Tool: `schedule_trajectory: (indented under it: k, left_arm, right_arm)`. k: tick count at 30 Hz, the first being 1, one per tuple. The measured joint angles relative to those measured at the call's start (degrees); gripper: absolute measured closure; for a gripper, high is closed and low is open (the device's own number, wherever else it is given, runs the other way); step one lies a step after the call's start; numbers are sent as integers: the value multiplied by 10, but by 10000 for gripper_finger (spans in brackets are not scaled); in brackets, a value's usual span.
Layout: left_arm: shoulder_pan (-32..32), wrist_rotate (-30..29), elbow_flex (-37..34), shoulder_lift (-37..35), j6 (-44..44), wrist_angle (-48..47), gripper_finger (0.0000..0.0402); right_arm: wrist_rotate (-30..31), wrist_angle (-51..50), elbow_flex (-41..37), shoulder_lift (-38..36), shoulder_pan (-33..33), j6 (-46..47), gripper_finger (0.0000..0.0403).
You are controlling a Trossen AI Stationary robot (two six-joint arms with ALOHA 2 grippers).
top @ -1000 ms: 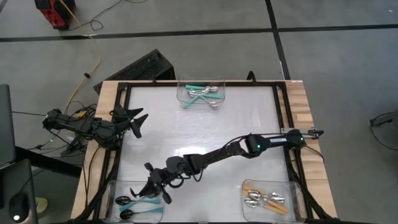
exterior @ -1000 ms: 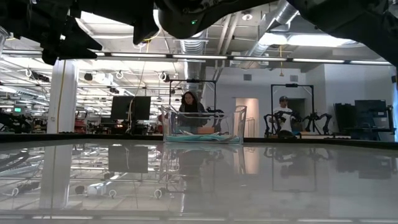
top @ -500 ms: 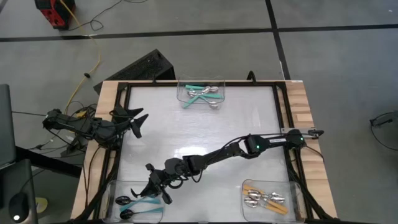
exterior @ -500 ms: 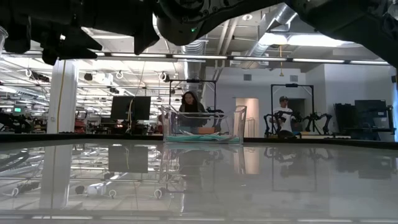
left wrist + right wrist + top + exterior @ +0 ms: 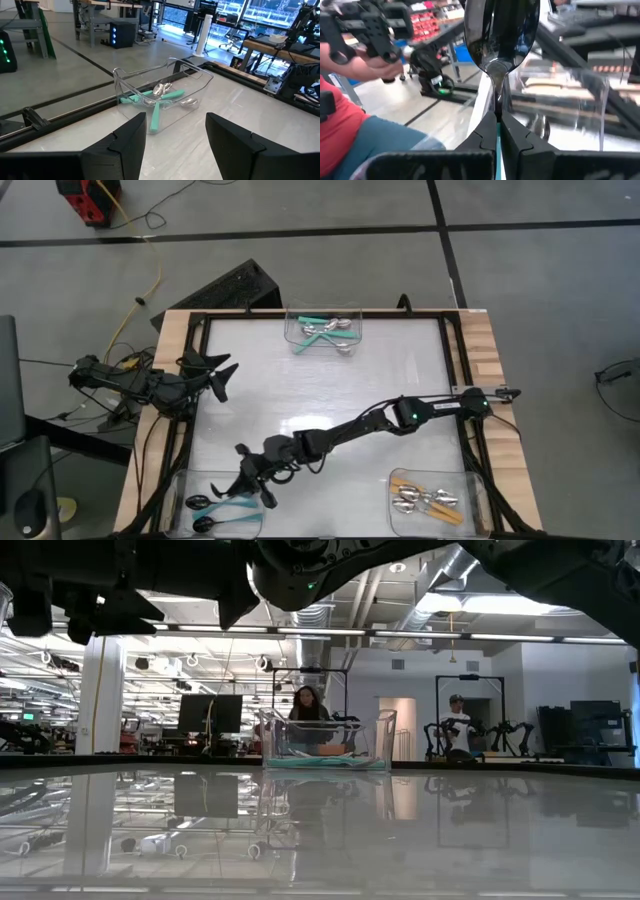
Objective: Sort silverware by color (type)
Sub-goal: Put the black spoon into the bottom left transparent bin
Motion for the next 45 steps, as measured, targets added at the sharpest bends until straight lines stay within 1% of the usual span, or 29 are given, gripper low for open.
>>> schedule_trajectory:
  k: [3, 12, 38, 45]
  left_arm:
    - [0, 0, 0, 0, -1, 0, 212]
    - [0, 0, 0, 0, -6, 0, 212]
    - [0, -2, 0, 0, -10, -15, 212]
    - [0, -2, 0, 0, -10, -15, 212]
  right_arm:
    - [7, -19, 0, 0, 0, 8, 377]
    - [7, -19, 0, 0, 0, 16, 373]
    - [17, -60, 2, -2, -9, 44, 364]
    - [32, -70, 2, -2, -11, 52, 363]
